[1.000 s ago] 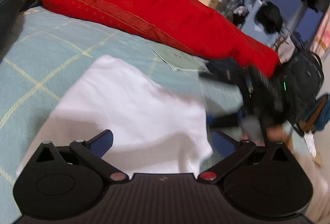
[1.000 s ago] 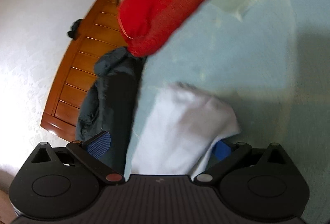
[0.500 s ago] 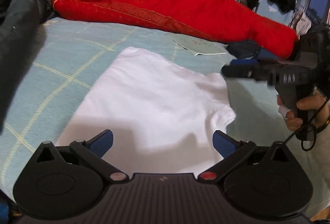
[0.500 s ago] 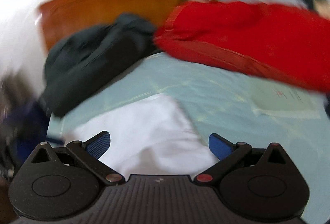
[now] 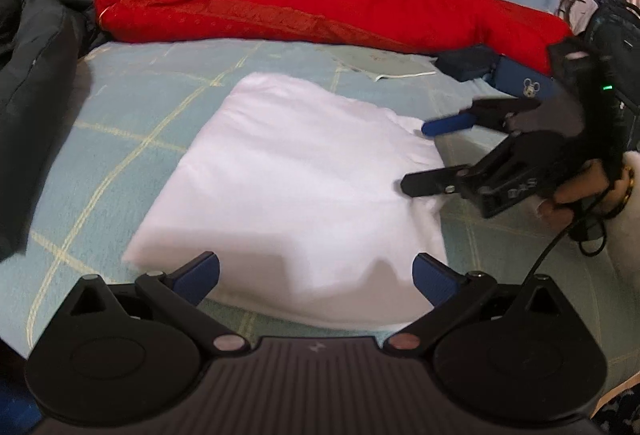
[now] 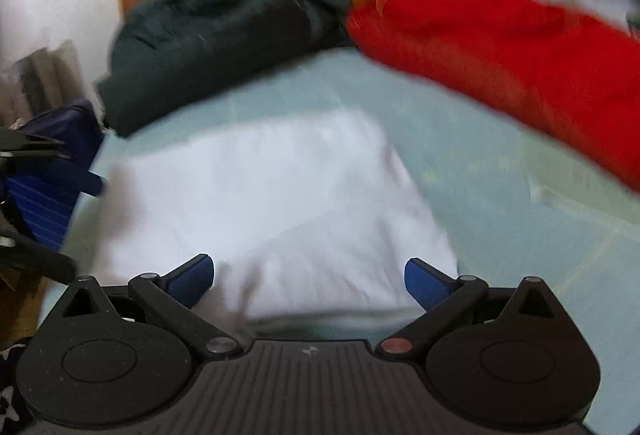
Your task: Fold clothes
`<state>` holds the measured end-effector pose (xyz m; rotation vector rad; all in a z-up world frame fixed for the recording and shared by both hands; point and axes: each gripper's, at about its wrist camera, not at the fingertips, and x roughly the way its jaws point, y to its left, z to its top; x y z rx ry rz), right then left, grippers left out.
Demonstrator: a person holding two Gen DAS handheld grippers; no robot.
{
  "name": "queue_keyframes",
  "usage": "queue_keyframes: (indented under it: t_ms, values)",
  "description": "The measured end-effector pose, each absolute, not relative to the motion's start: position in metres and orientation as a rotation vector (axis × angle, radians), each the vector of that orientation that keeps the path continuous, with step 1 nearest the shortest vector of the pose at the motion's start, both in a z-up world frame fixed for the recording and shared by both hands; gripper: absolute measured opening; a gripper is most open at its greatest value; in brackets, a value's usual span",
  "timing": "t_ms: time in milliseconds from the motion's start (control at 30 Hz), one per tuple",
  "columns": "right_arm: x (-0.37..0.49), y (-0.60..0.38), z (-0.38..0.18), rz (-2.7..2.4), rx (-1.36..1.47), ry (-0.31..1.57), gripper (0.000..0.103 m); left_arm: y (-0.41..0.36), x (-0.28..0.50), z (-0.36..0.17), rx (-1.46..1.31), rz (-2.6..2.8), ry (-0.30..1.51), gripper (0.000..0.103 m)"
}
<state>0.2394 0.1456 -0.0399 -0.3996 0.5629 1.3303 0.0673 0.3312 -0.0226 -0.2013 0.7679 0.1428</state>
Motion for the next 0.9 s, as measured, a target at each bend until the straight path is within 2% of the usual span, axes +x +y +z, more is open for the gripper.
queue_keyframes:
  t_ms: [167,333,500,600,733,900]
  values:
    - [0.215,0.156,-0.032,1.413,-0.476,0.458,0.103,0.336,0.071,-0.028,-0.234,0.069,0.749,0.102]
    - [0.225,0.156,-0.06,1.347,-0.493,0.577,0.103,0.347,0.069,-0.049,-0.287,0.068,0.813,0.102]
    - [0.224,0.132,-0.034,1.382,-0.386,0.509,0.103,0.353,0.072,-0.022,-0.27,0.07,0.76,0.102]
    - [0.223,0.145,-0.025,1.439,-0.334,0.53,0.103,0.368,0.094,-0.011,-0.349,0.073,0.723,0.102]
    - [0.211,0.155,-0.04,1.527,-0.34,0.6,0.103,0.39,0.125,0.001,-0.47,0.075,0.673,0.102]
    - [0.204,0.152,-0.058,1.46,-0.417,0.583,0.103,0.415,0.175,-0.038,-0.606,0.101,0.75,0.102]
